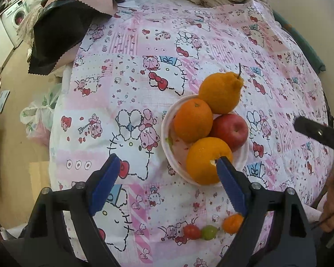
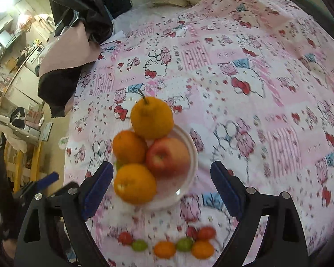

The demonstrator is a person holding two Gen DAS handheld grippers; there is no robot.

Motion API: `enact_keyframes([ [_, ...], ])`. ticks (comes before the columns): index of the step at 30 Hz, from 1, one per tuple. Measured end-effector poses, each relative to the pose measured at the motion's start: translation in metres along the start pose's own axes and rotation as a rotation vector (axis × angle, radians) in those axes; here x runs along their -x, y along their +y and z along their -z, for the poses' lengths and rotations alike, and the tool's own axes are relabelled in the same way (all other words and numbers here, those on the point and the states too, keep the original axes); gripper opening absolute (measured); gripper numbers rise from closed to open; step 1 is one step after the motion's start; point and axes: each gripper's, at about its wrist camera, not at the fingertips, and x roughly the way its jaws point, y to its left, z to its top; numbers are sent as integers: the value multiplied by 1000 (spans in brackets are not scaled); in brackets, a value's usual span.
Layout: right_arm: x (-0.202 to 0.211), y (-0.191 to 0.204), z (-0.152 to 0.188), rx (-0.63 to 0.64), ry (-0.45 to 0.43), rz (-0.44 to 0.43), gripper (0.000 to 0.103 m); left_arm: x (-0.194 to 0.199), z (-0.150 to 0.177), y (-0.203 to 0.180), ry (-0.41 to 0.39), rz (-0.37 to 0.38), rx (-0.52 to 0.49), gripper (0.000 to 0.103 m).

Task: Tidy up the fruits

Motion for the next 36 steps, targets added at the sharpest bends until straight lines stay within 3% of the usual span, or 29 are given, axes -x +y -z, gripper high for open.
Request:
enact_keyframes([
  [7, 27, -19, 40, -41, -19, 1, 92, 6, 13, -5, -16, -15, -31, 86],
  [19, 17, -39, 93, -90, -1, 3, 92, 9, 35, -11, -16, -11, -55, 86],
  [29, 2, -39, 104, -69, -11, 65, 92, 6, 51, -16, -23, -9, -70, 86],
  [36, 5, -42, 109, -97, -17, 38, 92, 0, 57, -17, 10, 9, -62, 86],
])
